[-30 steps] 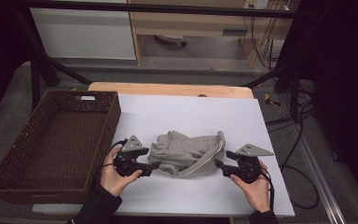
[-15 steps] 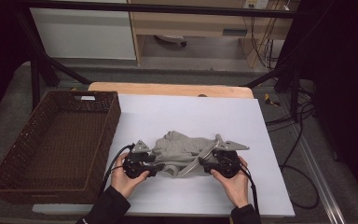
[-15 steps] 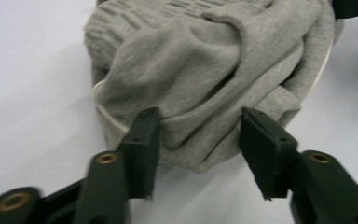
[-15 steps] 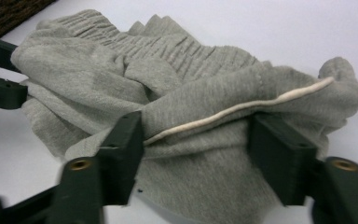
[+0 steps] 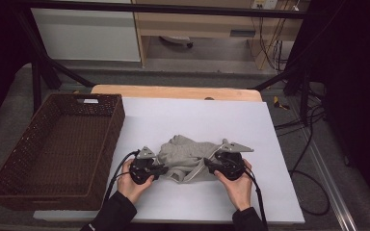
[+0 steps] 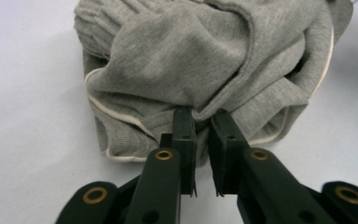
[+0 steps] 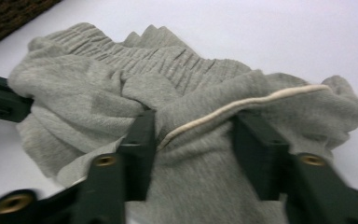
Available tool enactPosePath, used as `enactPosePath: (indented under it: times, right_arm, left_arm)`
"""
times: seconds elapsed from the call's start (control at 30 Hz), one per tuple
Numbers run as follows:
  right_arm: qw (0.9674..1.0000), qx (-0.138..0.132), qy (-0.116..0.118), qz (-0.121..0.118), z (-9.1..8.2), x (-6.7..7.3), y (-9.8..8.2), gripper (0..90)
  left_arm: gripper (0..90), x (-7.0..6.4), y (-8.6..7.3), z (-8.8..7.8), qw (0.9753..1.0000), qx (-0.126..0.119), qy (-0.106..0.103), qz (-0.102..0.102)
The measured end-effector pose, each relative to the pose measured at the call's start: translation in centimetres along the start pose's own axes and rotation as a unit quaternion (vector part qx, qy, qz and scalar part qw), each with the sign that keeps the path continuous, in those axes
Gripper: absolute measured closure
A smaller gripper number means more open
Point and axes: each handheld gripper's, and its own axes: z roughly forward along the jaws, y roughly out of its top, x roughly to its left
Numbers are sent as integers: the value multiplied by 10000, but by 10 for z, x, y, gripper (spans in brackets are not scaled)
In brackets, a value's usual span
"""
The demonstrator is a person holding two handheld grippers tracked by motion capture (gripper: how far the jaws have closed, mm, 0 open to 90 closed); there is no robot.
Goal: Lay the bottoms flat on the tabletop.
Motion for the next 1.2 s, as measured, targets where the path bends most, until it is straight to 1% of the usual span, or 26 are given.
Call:
enactPosePath:
  times: [0.03,0.07,0.1,0.17,0.23,0.3,0.37,0.43,0.5,0.57,0.67,0.7,0.73,0.77,0.8,0.83,0.87,0.9,0.93,1.0,1.03,1.07,1.1,1.13,1.17,1.2]
  right_arm:
    - [10000,-3,-15,11,0,0,0,667]
    - [10000,-10,-49,-47,-2,-1,0,784]
    - [9999,-41,-70,-125,-4,-2,0,867]
    - [9999,-96,58,-69,-12,-7,0,900]
    - [9998,-140,144,-38,-20,-12,0,900]
    - [9997,-143,207,4,-25,-14,-1,900]
    - [9997,-128,178,-85,-28,-15,-2,900]
    - [9997,-138,145,-131,-30,-16,-1,900]
    - [9996,-235,135,-99,-37,-21,1,900]
    - [9993,-352,125,-14,-48,-29,3,900]
    - [9990,-428,112,-16,-62,-39,3,900]
    - [9991,-424,-32,-57,-66,-41,2,900]
    - [9989,-399,-205,-162,-71,-45,1,900]
    - [9987,-432,-226,-115,-76,-50,-1,900]
    - [9987,-465,-201,-32,-81,-56,-4,900]
    - [9991,-390,-144,16,-83,-61,-7,900]
    - [9995,-284,-124,31,-83,-64,-10,900]
    - [9997,-213,-109,46,-81,-65,-13,900]
    - [9998,-187,-8,99,-77,-64,-17,900]
    - [9994,-183,239,198,-68,-59,-21,897]
    - [9991,-220,327,135,-62,-55,-22,826]
    - [9991,-221,360,89,-57,-51,-21,766]
    - [9991,-198,373,27,-53,-47,-20,734]
    - [9988,-230,443,-16,-50,-42,-18,715]
    - [9981,-286,532,-85,-49,-37,-16,675]
    - [9978,-312,581,-93,-47,-32,-13,637]
  left_arm:
    - [826,0,0,-2,10000,-2,-10,13]
    - [829,0,0,-4,10000,-9,-8,15]
    - [831,1,1,-7,10000,-44,-21,18]
    - [834,2,3,-16,9999,-111,-39,24]
    - [835,2,6,-25,9997,-219,-38,52]
    - [838,2,9,-35,9995,-291,22,111]
    - [840,2,14,-42,9992,-353,112,179]
    - [842,3,18,-49,9989,-404,133,179]
    - [843,4,21,-56,9985,-485,156,178]
    - [844,6,24,-63,9980,-600,156,150]
    - [846,5,29,-74,9972,-711,167,180]
    - [846,4,30,-78,9969,-726,227,200]
    - [846,4,31,-82,9966,-747,275,228]
    - [847,5,32,-85,9965,-772,260,197]
    - [846,6,32,-87,9969,-731,219,191]
    - [846,5,32,-86,9969,-722,229,209]
    - [846,4,32,-85,9970,-692,258,231]
    - [846,3,32,-82,9973,-654,235,236]
    - [846,2,31,-80,9973,-661,200,240]
    - [845,1,31,-76,9975,-627,203,262]
    - [845,0,31,-75,9976,-608,194,266]
    - [845,0,31,-75,9977,-591,185,271]
    - [844,0,31,-75,9978,-578,176,276]
    - [845,1,30,-75,9980,-549,161,257]
    - [844,1,30,-74,9982,-526,150,242]
    - [844,2,29,-74,9983,-521,135,224]
